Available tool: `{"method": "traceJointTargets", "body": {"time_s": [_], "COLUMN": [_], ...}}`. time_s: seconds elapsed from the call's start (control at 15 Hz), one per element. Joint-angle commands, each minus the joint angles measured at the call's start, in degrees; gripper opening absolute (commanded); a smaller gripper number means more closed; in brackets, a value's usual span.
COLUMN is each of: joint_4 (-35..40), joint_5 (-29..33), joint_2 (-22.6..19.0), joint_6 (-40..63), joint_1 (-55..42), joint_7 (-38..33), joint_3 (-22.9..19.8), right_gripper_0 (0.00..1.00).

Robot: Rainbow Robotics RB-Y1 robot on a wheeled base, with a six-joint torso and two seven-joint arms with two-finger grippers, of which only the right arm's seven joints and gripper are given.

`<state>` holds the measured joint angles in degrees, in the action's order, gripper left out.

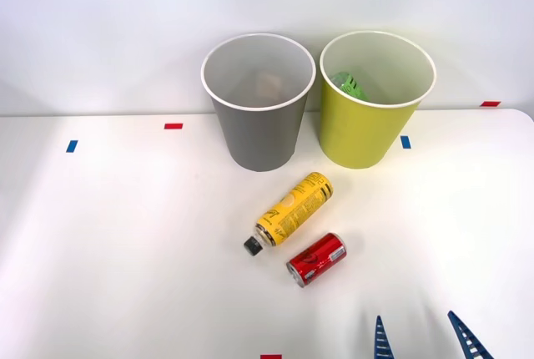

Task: Put cans in the gray bin, plastic bottles in the light green bin

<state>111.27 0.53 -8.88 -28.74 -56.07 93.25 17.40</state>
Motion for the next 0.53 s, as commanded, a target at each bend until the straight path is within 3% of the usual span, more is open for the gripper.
{"method": "traceJointTargets", "body": {"time_s": [0.07,0.53], "joint_4": [0.0,0.0], "joint_5": [0.0,0.0], "joint_2": [0.0,0.0], "joint_6": [0.0,0.0], "joint_1": [0.0,0.0], "joint_7": [0.0,0.0], "joint_3": [0.0,0.0], "right_gripper_0": [1.0,1.0]}}
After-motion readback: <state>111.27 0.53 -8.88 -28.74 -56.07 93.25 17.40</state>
